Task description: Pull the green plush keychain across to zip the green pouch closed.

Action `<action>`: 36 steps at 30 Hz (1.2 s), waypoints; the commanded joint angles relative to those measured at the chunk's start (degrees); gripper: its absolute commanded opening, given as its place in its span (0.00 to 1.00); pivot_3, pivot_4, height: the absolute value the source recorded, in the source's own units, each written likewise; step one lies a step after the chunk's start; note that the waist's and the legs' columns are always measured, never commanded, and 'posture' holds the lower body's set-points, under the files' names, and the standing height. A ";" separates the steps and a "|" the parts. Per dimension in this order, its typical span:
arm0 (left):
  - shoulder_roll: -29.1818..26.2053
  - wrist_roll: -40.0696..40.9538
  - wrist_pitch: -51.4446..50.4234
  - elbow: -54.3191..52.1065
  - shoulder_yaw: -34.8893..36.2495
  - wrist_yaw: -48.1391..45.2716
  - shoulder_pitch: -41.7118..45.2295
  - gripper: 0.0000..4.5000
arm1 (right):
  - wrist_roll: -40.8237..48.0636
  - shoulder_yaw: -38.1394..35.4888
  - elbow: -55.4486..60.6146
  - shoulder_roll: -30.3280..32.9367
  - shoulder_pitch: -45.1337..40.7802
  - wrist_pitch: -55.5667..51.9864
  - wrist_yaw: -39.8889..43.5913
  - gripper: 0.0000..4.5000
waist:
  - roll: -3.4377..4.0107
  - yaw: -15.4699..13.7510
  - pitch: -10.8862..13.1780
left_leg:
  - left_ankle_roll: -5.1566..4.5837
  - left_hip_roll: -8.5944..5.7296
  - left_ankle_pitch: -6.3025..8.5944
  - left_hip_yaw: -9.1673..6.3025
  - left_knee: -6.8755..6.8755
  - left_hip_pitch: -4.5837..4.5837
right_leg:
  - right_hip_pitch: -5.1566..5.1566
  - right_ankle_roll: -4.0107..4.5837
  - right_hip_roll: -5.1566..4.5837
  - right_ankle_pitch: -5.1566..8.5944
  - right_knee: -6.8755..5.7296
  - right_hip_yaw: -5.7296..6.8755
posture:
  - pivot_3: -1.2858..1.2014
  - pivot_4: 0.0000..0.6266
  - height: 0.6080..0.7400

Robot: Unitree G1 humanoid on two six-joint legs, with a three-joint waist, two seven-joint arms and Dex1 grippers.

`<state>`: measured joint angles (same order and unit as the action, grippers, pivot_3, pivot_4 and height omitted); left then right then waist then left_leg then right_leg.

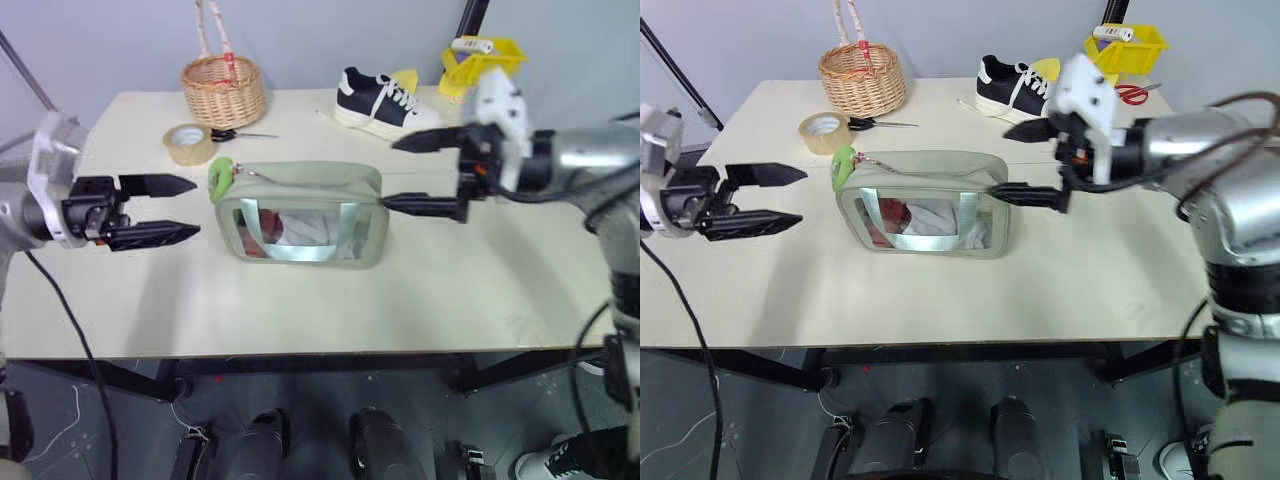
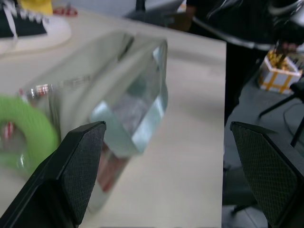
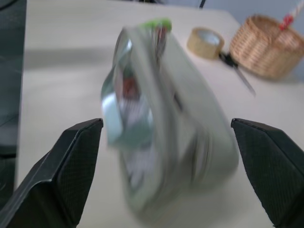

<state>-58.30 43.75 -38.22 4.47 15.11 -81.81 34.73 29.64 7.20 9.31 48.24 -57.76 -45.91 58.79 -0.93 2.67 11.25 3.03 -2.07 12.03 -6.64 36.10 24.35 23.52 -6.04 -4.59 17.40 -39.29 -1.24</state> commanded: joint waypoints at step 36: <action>0.81 -0.17 2.26 1.49 1.54 -0.35 -0.57 1.00 | -14.46 20.38 0.02 -9.95 -13.17 -12.01 9.48 0.02 | -0.02 0.03 0.00 | 0.03 -0.07 -0.01 -0.01 -0.03 0.20 | 0.39 -0.02 0.06 0.00 -0.32 -0.02 | 0.52 0.24 0.66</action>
<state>-57.10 43.85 -36.89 5.84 16.32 -81.59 32.93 14.08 30.08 5.75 37.36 -70.91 -58.24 67.71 -0.95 2.71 11.25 3.06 -2.14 12.02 -6.64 36.06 24.55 23.91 -6.06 -4.53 17.40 -39.61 -1.27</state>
